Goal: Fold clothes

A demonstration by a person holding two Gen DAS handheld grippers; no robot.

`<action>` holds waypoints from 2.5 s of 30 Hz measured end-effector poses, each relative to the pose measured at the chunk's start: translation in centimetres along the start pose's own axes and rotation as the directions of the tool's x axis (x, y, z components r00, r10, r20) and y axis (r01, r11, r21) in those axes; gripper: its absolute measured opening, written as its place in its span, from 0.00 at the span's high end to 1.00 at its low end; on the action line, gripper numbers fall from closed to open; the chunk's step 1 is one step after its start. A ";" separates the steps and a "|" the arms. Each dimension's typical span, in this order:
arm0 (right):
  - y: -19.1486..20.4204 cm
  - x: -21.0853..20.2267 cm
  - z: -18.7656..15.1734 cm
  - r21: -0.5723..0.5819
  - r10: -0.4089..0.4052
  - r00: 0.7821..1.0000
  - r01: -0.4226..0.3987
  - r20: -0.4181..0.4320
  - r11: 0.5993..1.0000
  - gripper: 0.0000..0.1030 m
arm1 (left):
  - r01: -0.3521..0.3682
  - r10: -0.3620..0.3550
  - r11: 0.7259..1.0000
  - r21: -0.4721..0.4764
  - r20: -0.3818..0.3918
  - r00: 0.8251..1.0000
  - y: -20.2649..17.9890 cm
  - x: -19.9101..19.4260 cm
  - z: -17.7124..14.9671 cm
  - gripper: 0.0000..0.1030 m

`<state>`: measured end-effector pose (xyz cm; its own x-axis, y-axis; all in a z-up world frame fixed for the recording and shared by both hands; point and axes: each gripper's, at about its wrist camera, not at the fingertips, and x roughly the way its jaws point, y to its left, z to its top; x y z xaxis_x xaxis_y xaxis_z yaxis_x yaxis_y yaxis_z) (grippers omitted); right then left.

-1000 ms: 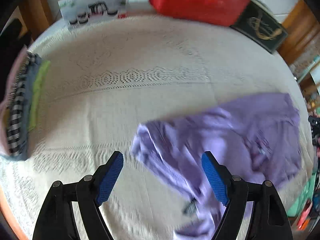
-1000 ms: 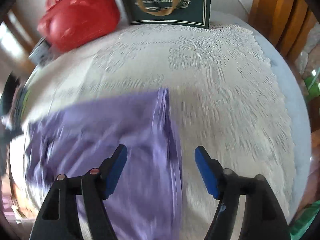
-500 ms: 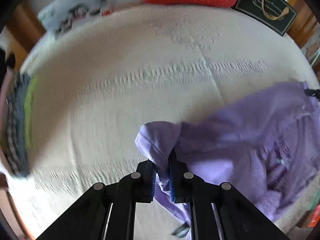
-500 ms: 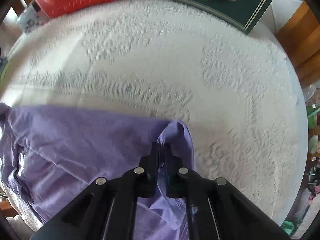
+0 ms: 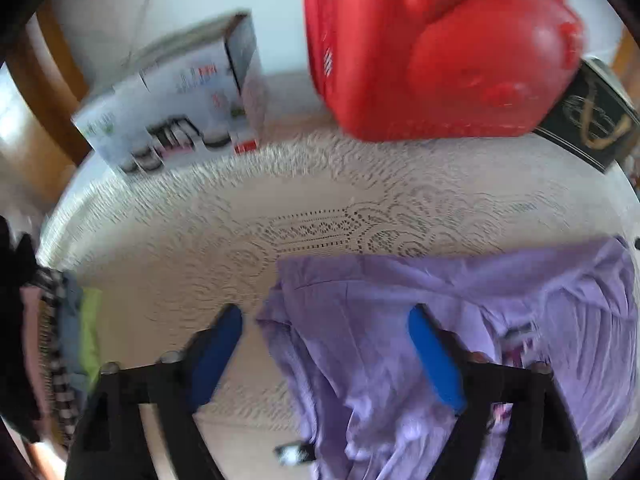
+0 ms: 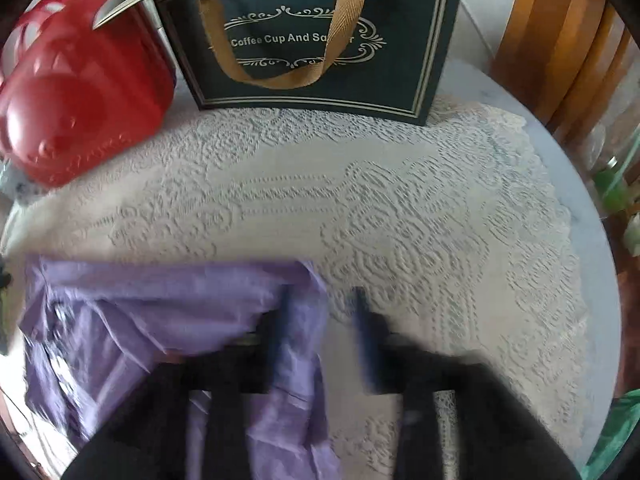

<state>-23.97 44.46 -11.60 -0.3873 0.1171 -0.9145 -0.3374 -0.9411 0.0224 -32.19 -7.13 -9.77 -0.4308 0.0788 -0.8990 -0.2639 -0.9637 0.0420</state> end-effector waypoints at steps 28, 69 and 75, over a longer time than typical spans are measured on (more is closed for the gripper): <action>-0.9 -6.7 -19.2 -0.009 0.117 0.987 -0.119 -0.114 0.993 0.57 | 0.184 -0.178 0.977 0.107 -0.063 0.982 -8.7 -0.7 -13.5 0.91; 1.2 -11.0 -21.0 -0.245 0.136 0.991 -0.128 0.015 0.961 0.93 | 0.161 -0.170 0.985 0.064 0.185 0.968 -8.5 -10.1 -13.7 0.96; 2.0 -8.4 -12.4 -0.273 0.127 0.986 -0.152 -0.106 0.950 0.93 | 0.132 -0.133 0.991 0.020 0.201 0.971 -5.7 -8.8 -9.0 0.96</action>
<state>-10.73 37.69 -8.94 -0.3337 -0.0378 -0.9419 -0.0273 -0.9984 0.0498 -19.16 -4.66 -5.97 -0.5562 0.2560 -0.7906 -0.3356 -0.9395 -0.0682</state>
